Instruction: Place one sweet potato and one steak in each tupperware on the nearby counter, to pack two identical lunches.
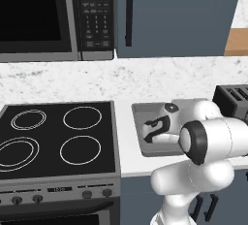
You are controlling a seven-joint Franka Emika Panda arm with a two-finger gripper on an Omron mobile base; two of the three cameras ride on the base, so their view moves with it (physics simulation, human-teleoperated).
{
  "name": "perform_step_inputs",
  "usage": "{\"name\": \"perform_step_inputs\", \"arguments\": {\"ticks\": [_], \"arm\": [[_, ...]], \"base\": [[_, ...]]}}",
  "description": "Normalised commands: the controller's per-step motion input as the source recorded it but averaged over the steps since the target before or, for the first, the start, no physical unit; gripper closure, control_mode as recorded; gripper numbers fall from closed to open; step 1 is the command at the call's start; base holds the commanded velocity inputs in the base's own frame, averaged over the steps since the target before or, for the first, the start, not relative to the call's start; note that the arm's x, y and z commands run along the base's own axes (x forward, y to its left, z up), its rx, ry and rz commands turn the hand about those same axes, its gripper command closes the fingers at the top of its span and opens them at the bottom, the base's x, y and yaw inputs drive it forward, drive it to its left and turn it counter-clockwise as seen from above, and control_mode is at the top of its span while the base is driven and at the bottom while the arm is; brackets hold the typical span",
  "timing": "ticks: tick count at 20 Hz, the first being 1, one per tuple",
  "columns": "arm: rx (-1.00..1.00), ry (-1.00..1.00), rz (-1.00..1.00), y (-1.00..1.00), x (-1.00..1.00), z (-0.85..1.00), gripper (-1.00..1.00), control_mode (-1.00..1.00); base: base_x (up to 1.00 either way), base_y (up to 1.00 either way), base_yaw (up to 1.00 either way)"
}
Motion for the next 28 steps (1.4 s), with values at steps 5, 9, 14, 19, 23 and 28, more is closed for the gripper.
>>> {"name": "perform_step_inputs", "arguments": {"ticks": [5,9,14,19,23,28], "arm": [[0.0,-0.04,0.0,0.0,-0.29,0.4,-1.0,-1.0],[0.0,-0.11,0.0,0.01,-0.41,0.65,-1.0,-1.0],[0.0,-0.12,-0.02,0.0,-0.66,0.92,-1.0,-1.0],[0.0,-0.04,-0.1,0.0,-0.82,1.0,-1.0,-1.0],[0.0,0.0,-0.1,0.0,-0.85,1.0,-1.0,-1.0],[0.0,-0.03,-0.06,0.0,-0.98,0.99,-1.0,-1.0]], "base": [[0.0,0.0,0.0],[0.0,0.0,0.0],[0.0,0.0,0.0],[0.0,0.0,0.0],[0.0,0.0,0.0],[0.0,0.0,0.0]]}}
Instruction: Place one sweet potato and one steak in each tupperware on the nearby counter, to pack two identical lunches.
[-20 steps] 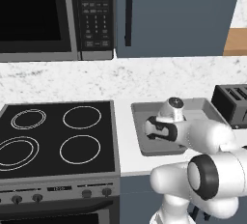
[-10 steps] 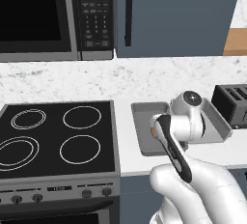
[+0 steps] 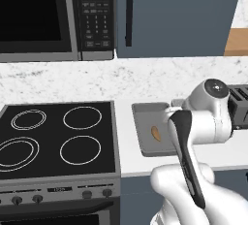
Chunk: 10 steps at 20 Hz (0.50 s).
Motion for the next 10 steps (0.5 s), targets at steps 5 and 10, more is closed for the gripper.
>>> {"name": "perform_step_inputs", "arguments": {"ticks": [5,10], "arm": [[0.0,-0.05,-0.01,0.0,-0.4,0.33,-1.0,1.0],[0.0,0.0,0.0,0.0,0.0,0.0,-1.0,1.0]], "base": [[-0.6,-0.03,-0.02],[-1.0,-0.25,-0.02]]}}
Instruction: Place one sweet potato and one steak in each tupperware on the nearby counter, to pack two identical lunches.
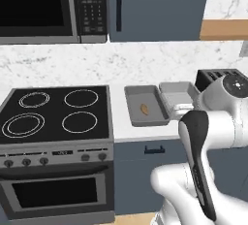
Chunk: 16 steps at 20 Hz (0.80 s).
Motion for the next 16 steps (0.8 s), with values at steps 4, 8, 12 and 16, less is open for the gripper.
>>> {"name": "perform_step_inputs", "arguments": {"ticks": [4,8,12,16], "arm": [[0.0,0.0,0.0,0.0,0.0,0.0,-1.0,1.0],[0.0,0.0,0.0,0.0,0.0,0.0,-1.0,1.0],[0.0,0.0,0.0,0.0,0.0,0.0,-1.0,1.0],[0.0,0.0,0.0,0.0,0.0,0.0,-1.0,1.0]], "base": [[-1.0,-0.7,-0.01],[-1.0,-0.99,-0.05],[-0.99,-1.0,-0.04],[-0.44,-1.0,-0.05]]}}
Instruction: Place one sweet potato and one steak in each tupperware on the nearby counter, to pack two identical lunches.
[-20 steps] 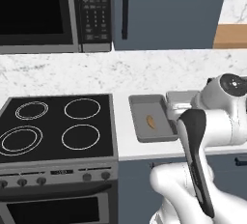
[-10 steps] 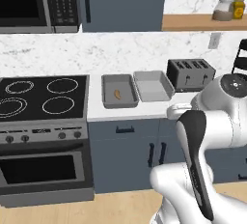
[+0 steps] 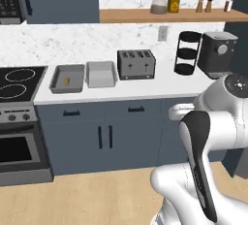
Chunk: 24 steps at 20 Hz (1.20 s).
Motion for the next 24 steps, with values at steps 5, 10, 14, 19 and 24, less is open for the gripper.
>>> {"name": "perform_step_inputs", "arguments": {"ticks": [5,10,14,19,24], "arm": [[0.0,0.0,0.0,0.0,0.0,0.0,-1.0,1.0],[0.0,0.0,0.0,0.0,0.0,0.0,-1.0,1.0],[0.0,0.0,0.0,0.0,0.0,0.0,-1.0,1.0],[0.0,0.0,0.0,0.0,0.0,0.0,-1.0,1.0],[0.0,0.0,0.0,0.0,0.0,0.0,-1.0,1.0]], "base": [[-0.16,-1.0,-0.08],[-0.02,-1.0,-0.04],[0.0,-1.0,0.0],[0.0,-1.0,0.0],[0.16,-1.0,0.0]]}}
